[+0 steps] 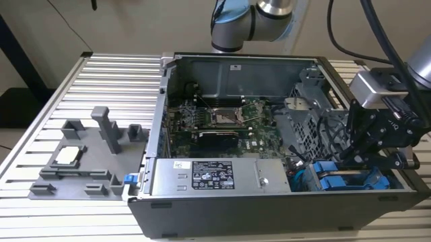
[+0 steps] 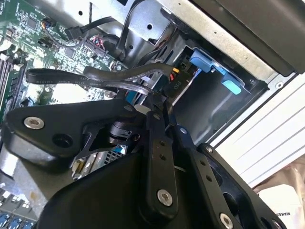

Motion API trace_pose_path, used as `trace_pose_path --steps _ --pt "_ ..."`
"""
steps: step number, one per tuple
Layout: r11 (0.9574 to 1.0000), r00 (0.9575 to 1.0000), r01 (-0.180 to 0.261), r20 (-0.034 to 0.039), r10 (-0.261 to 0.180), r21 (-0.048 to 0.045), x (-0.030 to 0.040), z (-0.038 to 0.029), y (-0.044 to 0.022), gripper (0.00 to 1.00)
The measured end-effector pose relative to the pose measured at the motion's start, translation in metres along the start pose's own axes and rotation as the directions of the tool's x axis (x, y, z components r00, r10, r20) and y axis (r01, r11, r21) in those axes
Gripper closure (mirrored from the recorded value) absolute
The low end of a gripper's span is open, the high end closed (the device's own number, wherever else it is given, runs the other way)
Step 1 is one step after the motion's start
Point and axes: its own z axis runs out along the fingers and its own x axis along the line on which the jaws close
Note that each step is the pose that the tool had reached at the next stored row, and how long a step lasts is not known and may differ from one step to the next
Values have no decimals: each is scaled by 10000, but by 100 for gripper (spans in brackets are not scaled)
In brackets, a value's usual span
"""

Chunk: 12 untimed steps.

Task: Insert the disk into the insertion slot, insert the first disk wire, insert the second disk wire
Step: 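Insert the second disk wire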

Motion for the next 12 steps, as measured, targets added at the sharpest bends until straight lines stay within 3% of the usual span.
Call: trace_pose_path --steps 12 --pt "10000 10000 -12 -2 12 5 2 33 -2 84"
